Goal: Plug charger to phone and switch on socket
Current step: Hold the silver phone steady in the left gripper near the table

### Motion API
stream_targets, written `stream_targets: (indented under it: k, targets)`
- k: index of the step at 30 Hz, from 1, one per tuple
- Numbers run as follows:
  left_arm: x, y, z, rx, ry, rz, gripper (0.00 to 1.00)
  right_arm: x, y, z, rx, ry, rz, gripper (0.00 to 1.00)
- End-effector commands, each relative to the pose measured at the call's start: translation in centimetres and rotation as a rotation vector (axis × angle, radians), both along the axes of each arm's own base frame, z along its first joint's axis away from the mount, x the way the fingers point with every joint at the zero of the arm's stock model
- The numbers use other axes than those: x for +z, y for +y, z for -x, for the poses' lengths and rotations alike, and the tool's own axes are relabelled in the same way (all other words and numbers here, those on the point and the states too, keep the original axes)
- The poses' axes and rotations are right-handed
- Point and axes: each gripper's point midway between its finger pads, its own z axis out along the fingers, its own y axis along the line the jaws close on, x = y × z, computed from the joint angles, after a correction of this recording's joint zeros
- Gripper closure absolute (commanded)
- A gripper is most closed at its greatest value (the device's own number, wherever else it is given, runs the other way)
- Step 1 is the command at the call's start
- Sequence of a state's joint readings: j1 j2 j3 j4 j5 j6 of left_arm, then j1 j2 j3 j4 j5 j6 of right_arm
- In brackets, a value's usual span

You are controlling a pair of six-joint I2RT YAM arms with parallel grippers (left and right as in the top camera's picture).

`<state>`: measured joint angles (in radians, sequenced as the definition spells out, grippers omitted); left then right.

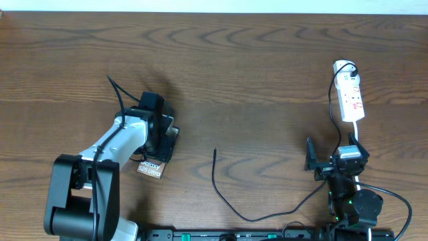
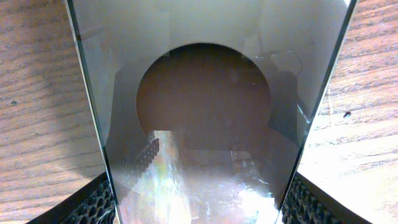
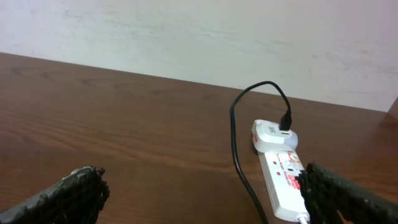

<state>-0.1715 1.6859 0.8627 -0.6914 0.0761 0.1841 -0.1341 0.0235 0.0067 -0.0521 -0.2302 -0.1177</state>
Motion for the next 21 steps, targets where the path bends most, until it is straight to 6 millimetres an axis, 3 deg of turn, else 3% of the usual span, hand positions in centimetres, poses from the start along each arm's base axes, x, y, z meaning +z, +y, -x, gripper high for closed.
stream_targets:
  k: [1, 4, 6, 10, 18, 21]
  targets:
    - [-3.2, 0.2, 3.8, 0.007, 0.156, 0.014, 0.38, -0.1, 0.1, 0.0, 0.002, 0.001, 0.011, 0.01]
    - [-3.2, 0.2, 3.8, 0.007, 0.156, 0.014, 0.39, -0.1, 0.1, 0.0, 0.002, 0.001, 0.011, 0.01]
    - [-3.2, 0.2, 3.8, 0.007, 0.156, 0.014, 0.52, -0.1, 0.1, 0.0, 0.002, 0.001, 0.011, 0.01]
    - [-3.2, 0.2, 3.8, 0.007, 0.153, 0.014, 0.92, -0.1, 0.1, 0.0, 0.002, 0.001, 0.011, 0.01]
    - [-3.2, 0.1, 3.7, 0.007, 0.15, 0.015, 0.93, -0.1, 0.1, 0.0, 0.002, 0.001, 0.011, 0.01]
    - [-2.5, 0.0, 2.8, 0.014, 0.136, 0.017, 0.93, -0.1, 0.1, 0.0, 0.002, 0.001, 0.011, 0.01]
